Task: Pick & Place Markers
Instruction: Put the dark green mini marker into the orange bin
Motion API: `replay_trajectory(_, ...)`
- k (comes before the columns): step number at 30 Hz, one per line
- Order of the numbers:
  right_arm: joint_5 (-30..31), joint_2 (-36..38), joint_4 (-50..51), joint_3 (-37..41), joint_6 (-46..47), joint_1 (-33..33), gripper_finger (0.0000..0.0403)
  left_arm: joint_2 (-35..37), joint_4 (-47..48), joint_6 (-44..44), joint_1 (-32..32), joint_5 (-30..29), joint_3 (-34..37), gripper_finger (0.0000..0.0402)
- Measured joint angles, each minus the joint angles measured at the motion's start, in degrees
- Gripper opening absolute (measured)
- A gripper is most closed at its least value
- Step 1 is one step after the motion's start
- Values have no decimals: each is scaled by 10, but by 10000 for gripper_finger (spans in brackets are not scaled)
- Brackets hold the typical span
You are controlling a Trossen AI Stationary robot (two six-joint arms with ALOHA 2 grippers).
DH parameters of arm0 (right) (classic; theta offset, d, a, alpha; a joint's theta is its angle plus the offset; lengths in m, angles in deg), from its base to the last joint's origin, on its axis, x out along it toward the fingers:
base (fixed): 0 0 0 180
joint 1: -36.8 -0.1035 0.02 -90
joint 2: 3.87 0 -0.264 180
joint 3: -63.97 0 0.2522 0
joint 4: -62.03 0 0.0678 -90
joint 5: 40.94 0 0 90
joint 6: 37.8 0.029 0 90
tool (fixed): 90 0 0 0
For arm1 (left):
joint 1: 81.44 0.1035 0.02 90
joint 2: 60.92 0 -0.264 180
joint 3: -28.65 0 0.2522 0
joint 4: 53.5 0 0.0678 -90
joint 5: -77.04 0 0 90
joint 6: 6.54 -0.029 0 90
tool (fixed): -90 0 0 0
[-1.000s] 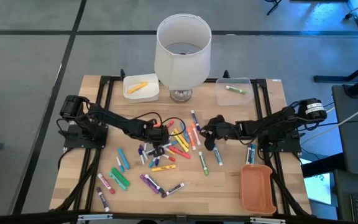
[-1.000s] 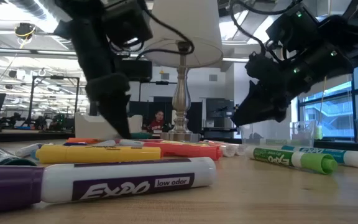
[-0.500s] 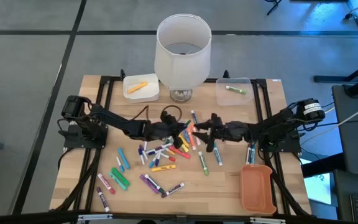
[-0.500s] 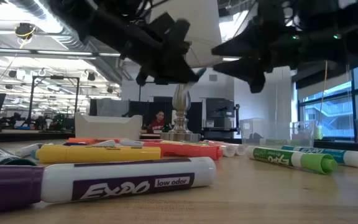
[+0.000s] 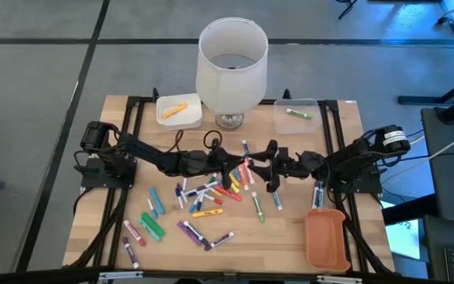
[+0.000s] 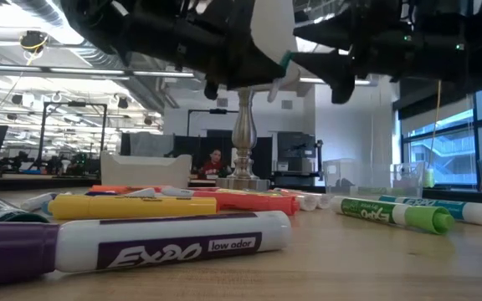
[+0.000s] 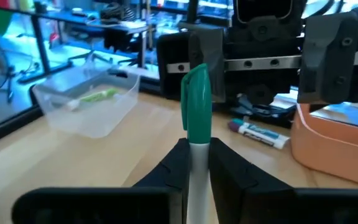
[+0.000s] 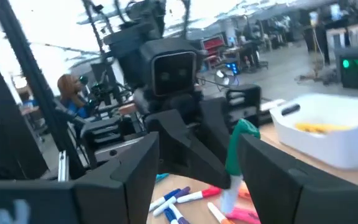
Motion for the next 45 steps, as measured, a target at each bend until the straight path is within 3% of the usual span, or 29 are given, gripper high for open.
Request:
replay_trajectory(12,59,0,6,-1,-46,-3,192,0,-28,-24,-4,41,0,36)
replay_trajectory(19,37,-1,8,-7,-32,-3,189,0,-27,-34,-8,54,0,37)
replay_trajectory(26,-6,-1,78,-44,-32,-3,187,0,-27,-49,-8,51,0,36)
replay_trajectory(30,-7,-1,78,-50,-40,-3,155,0,-27,-53,-9,51,0,37)
replay_trajectory(35,-4,0,85,-50,7,-3,56,0,-27,-39,-9,38,0,41)
replay_trajectory(41,1,6,123,-51,16,-3,56,0,-25,-31,-8,53,-1,71)
replay_trajectory(45,1,56,274,-72,24,-3,56,0,-4,-47,-8,56,0,91)
